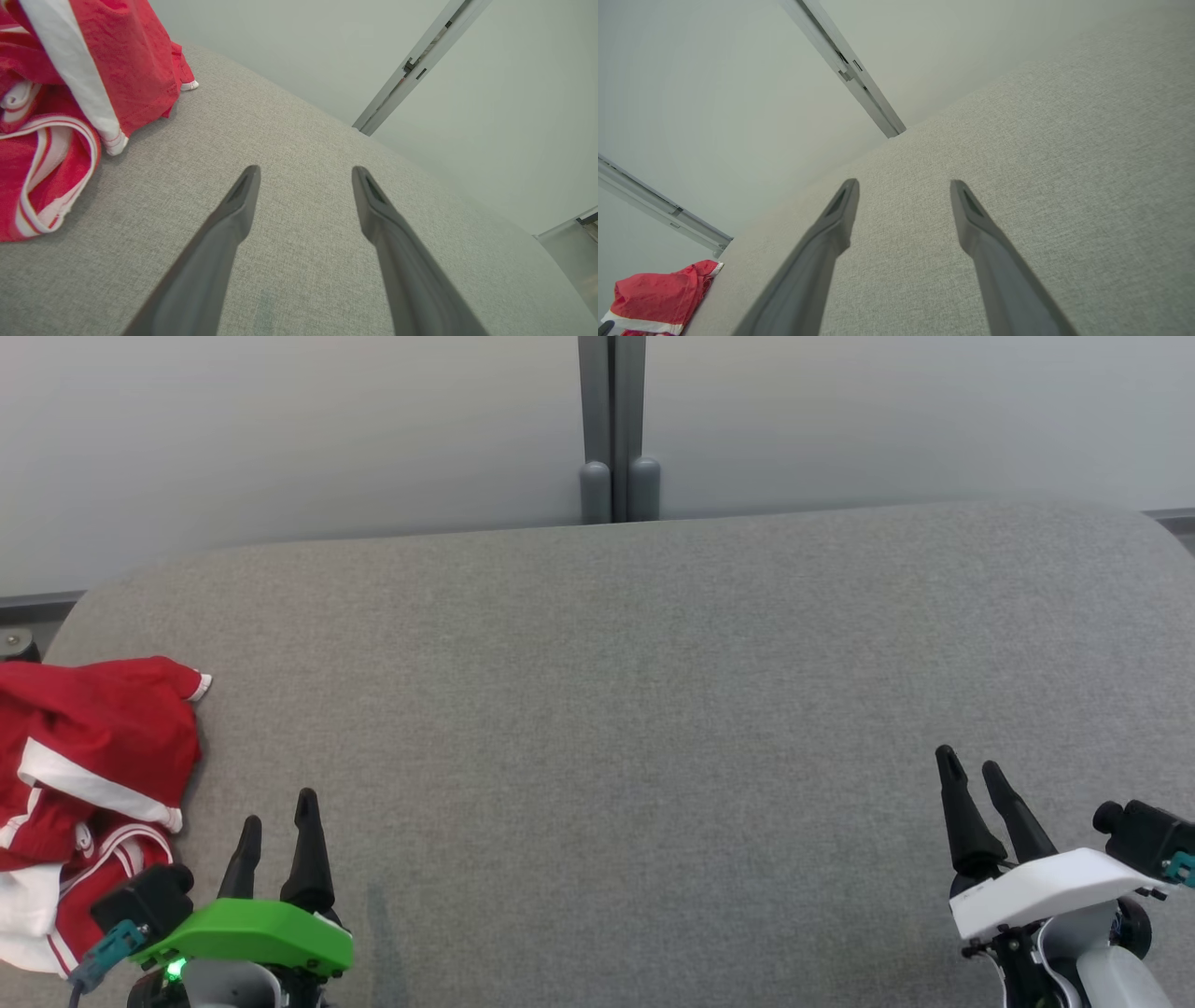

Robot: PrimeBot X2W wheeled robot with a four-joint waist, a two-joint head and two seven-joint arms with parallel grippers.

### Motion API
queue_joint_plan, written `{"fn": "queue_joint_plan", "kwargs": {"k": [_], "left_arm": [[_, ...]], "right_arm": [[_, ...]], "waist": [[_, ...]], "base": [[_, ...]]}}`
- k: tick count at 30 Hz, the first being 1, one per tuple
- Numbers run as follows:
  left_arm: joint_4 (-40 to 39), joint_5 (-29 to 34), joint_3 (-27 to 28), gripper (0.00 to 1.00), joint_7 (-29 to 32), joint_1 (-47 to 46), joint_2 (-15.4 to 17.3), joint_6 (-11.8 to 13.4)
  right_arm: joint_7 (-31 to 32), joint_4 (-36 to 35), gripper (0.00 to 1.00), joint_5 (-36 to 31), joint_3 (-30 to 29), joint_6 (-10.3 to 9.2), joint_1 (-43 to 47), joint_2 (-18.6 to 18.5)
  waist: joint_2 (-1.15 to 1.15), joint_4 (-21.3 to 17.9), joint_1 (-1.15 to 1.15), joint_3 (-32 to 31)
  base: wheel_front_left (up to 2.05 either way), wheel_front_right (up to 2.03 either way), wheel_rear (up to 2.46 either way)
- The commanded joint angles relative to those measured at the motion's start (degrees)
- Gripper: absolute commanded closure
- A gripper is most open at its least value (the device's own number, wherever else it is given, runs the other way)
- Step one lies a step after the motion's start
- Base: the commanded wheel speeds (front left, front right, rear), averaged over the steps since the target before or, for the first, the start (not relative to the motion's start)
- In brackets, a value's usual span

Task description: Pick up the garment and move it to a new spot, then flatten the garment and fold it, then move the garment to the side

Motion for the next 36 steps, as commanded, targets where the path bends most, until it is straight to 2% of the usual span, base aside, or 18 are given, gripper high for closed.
{"fn": "queue_joint_plan", "kwargs": {"k": [1,10,25,36], "left_arm": [[-0.41,1.77,-0.09,0.00,-0.60,-0.53,0.74,-0.24],[-2.28,7.11,-0.85,0.00,-2.03,-0.98,1.15,-0.59],[1.00,16.89,-2.51,0.00,-4.24,-0.62,0.91,0.17],[1.99,21.21,-1.83,0.00,-5.63,1.41,-0.23,1.23]], "right_arm": [[-0.66,-0.35,0.00,-1.90,0.31,0.02,-0.87,-0.70],[-2.10,-0.53,0.00,-7.33,0.69,0.02,-1.89,-0.79],[-4.29,0.07,0.00,-17.30,0.93,0.02,-1.25,-0.24],[-5.70,1.32,0.00,-23.61,0.95,0.02,0.55,0.56]], "waist": [[0.00,0.05,0.00,0.00],[0.00,0.03,0.00,0.12],[0.00,-0.06,0.00,0.14],[0.00,-0.23,0.00,-0.02]], "base": [[0.00,0.00,0.00],[0.00,0.00,0.00],[0.00,0.00,0.00],[0.00,0.00,0.00]]}}
